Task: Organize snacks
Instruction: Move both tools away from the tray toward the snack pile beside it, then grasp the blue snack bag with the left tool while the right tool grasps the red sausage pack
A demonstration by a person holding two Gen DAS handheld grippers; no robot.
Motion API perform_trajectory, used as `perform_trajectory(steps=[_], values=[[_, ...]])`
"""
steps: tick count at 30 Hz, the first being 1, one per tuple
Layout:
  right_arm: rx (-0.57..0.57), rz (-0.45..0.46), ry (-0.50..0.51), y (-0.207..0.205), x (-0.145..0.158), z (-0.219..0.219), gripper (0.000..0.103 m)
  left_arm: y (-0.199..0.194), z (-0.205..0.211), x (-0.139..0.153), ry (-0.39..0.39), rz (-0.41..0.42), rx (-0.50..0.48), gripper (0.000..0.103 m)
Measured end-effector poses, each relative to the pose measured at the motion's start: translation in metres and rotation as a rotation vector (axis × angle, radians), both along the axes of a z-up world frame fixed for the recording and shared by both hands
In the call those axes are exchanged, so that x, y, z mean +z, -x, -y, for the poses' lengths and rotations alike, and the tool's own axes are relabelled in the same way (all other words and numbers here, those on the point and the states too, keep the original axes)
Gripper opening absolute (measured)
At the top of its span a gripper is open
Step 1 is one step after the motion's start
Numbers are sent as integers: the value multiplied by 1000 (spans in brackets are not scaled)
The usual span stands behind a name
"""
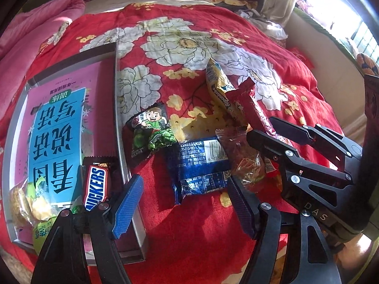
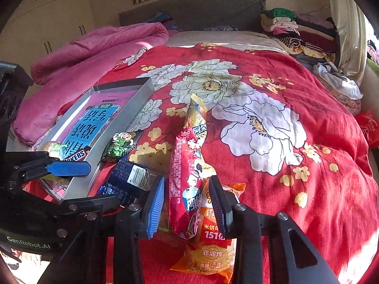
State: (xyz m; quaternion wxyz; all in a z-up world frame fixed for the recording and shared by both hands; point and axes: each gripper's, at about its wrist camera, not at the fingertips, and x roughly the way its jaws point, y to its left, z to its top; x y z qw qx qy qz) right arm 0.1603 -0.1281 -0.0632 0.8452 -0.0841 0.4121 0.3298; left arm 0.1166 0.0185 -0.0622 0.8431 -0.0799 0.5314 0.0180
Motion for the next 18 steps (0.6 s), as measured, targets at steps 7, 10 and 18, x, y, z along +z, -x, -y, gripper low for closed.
perform_trajectory(steps=[7,10,18], values=[[-26,-14,-14,-14,-4,3,33,-11,7,-9,14,-30,1,75],[-33,-15,-24,-16,-4,5,31,-15,12,-16,-8,-43,2,75],[-38,-29,-74,-19,-2,13,29,-29,19,-23,-35,-46,22,72]])
